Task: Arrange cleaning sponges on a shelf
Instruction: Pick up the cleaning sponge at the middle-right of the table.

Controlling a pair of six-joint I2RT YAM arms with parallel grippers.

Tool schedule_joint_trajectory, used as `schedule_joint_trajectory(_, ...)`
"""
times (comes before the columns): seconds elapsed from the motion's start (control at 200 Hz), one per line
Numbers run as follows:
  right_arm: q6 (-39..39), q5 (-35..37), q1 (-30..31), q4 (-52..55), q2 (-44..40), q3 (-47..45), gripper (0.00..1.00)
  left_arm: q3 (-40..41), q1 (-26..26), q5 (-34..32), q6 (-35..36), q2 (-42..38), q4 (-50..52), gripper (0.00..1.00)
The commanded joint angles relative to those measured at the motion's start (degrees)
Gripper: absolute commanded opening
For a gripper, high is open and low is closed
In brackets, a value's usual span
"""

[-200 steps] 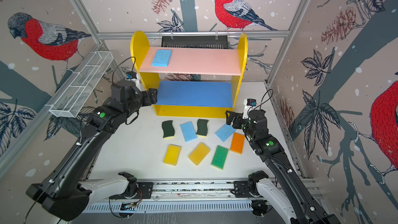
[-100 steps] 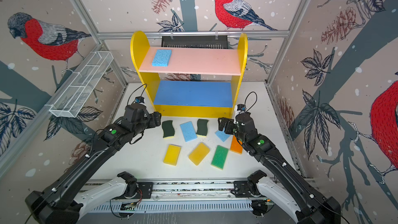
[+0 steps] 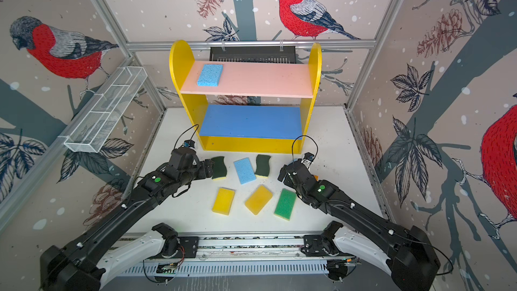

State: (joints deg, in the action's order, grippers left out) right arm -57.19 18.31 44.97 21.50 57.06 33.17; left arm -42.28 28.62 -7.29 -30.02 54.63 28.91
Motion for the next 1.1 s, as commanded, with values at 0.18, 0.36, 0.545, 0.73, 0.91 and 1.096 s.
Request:
schedule_joint_trajectory(0.18, -9.55, 0.33, 0.88, -0.36, 9.9, 2.46, 1.0, 3.12, 0.01, 1.79, -0.4, 1.34, -7.71, 0.84)
schedule_joint_trajectory(0.36, -11.45, 1.29, 0.55, 0.37, 16.9, 4.95, 1.0, 3.62, 0.02, 1.31, 0.72, 3.14, -8.42, 0.84)
schedule_joint_trajectory(0.545, -10.93, 0.19, -0.89, 0.16, 24.21, 8.29, 1.0, 3.62, -0.06, 1.07, 1.8, 5.5, -9.35, 0.84)
schedule_joint_trajectory(0.73, -10.86, -1.49, -2.11, -0.14, 29.58, 10.49, 1.0, 3.08, -0.23, 1.31, 1.96, 7.68, -9.58, 0.84)
schedule_joint_trajectory(0.91, -12.08, -1.95, -4.39, 1.35, 32.36, 11.54, 1.0, 2.4, -0.8, 1.17, 1.73, 9.3, -9.62, 0.84)
schedule_joint_trajectory(1.096, -11.56, -2.37, -5.63, 0.45, 34.13, 12.42, 1.0, 2.25, -1.63, 1.27, 1.5, 10.83, -9.66, 0.84)
